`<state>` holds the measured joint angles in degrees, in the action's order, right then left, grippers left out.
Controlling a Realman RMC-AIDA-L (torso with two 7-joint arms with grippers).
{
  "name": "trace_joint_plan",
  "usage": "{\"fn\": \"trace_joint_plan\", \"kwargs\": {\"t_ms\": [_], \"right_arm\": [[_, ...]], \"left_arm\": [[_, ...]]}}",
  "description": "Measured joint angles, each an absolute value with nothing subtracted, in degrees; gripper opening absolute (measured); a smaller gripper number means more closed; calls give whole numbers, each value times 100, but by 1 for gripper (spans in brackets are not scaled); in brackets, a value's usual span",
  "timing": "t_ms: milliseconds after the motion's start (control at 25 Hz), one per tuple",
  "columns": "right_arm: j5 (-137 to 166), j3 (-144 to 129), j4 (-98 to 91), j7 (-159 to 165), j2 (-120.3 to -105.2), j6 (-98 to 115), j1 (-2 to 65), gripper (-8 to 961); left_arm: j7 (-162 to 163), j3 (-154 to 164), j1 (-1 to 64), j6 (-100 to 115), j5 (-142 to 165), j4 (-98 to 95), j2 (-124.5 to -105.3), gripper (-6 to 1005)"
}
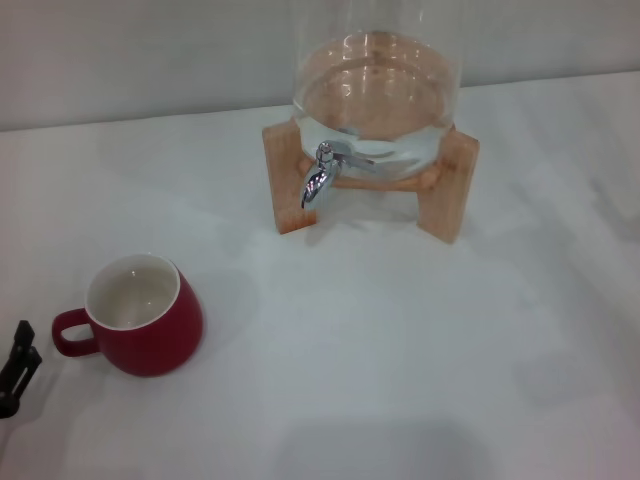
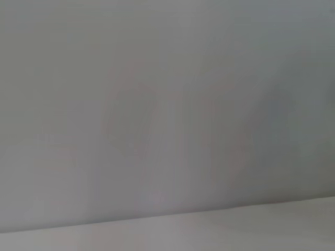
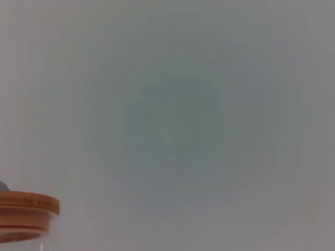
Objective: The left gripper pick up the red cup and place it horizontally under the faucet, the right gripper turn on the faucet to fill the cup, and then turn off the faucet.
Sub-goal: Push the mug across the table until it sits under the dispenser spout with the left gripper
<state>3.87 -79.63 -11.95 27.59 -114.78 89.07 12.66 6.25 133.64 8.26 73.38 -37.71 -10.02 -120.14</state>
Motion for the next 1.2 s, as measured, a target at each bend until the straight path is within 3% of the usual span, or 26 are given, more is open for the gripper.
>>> {"fn": "trace_joint_plan", "kwargs": {"t_ms": [1200], "right_arm": [[395, -7972, -1210, 2759, -11479, 8912, 1213, 839]], "left_arm": [[624, 13549, 610, 7339, -3790, -1081, -12037, 883]]}}
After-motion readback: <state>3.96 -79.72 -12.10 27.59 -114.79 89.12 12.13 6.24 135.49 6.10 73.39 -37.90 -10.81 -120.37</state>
